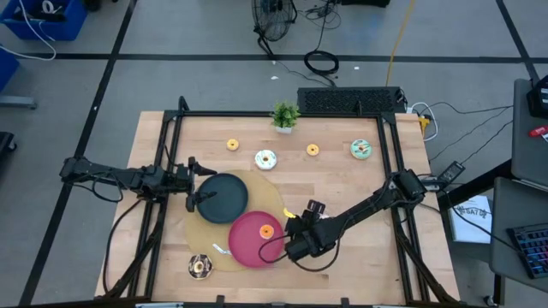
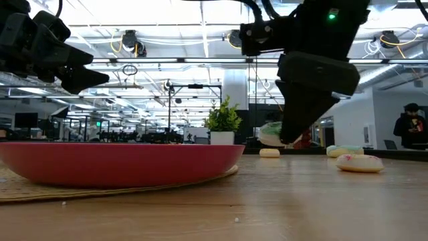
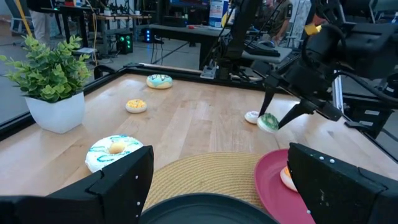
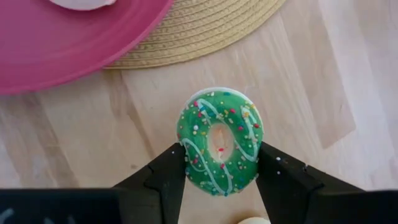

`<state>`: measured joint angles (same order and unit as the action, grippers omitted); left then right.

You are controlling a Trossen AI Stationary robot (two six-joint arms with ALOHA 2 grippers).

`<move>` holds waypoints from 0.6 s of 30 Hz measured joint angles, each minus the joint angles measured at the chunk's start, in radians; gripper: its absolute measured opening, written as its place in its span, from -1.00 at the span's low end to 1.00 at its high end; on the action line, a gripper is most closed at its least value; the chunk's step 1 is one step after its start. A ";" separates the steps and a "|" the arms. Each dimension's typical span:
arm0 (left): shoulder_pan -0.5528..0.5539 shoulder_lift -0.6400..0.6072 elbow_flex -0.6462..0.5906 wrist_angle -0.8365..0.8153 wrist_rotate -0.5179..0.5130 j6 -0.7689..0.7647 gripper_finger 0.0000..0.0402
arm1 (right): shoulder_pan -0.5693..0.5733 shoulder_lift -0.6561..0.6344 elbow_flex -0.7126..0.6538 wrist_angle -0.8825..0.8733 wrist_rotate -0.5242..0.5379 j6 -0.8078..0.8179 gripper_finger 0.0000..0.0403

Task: Pick & Place donuts
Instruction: Put the small green donut into the pink plate

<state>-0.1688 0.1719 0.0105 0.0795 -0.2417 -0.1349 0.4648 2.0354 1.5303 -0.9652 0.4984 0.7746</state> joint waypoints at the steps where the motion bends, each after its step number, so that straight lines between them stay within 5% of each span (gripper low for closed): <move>1: 0.000 0.000 0.000 0.000 0.000 0.000 0.82 | -0.004 0.000 0.000 0.001 0.000 -0.006 -0.17; 18: 0.000 0.000 0.000 -0.001 0.000 0.000 0.82 | -0.041 -0.083 0.000 0.177 0.006 -0.199 -0.17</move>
<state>-0.1688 0.1719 0.0105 0.0788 -0.2417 -0.1349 0.4236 1.9524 1.5303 -0.7880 0.5045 0.5755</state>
